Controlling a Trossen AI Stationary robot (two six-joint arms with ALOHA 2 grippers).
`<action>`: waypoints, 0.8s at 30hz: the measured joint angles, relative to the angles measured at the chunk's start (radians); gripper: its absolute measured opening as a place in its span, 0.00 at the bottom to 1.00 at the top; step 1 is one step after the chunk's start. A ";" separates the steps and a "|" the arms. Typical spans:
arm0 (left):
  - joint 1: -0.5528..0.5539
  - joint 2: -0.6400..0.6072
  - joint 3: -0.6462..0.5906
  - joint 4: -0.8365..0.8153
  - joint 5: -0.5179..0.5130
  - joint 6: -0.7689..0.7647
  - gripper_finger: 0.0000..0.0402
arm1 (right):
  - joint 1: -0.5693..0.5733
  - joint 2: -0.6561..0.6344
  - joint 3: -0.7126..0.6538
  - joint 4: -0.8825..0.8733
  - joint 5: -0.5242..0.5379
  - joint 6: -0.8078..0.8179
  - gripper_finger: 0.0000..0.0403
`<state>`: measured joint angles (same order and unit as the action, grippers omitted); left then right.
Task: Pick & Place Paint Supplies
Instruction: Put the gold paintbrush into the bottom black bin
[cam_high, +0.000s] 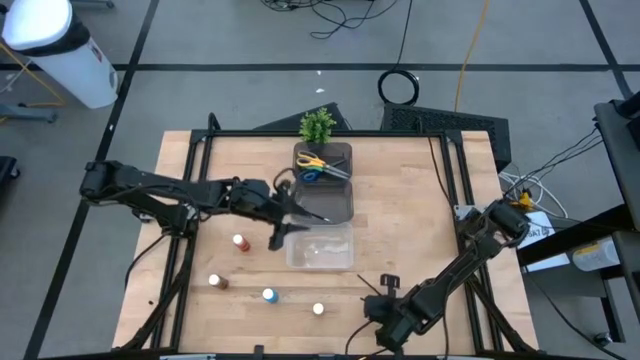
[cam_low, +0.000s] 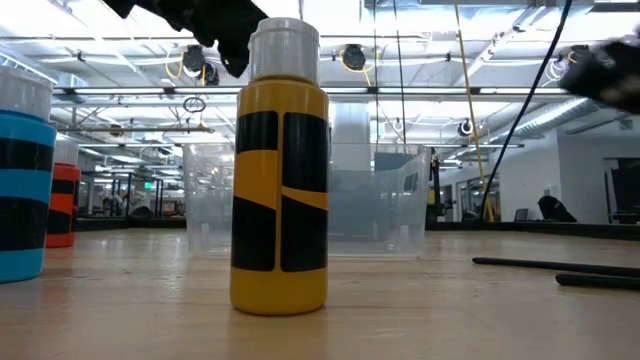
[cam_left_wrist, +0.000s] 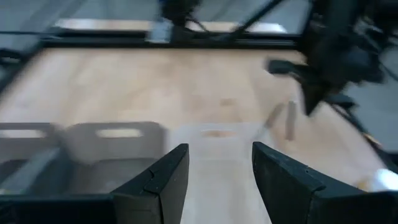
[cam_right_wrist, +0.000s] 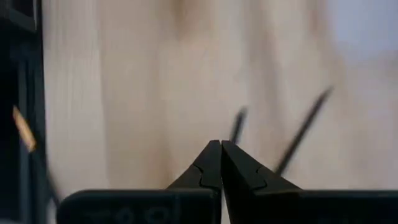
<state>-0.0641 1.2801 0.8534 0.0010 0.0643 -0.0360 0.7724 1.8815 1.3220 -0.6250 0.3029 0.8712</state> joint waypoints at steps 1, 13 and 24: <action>-0.013 0.014 -0.001 0.021 0.013 0.000 0.47 | -0.001 -0.014 0.000 0.007 0.038 -0.021 0.00; -0.152 0.139 0.005 0.173 0.007 0.034 0.47 | -0.036 -0.238 -0.005 0.031 0.851 -0.330 0.00; -0.241 0.129 0.069 0.086 -0.321 0.023 0.47 | -0.179 -0.446 -0.309 0.598 0.300 -0.631 0.08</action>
<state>-0.3048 1.4090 0.9226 0.0865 -0.2569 -0.0132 0.5930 1.4356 1.0127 -0.0268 0.6030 0.2401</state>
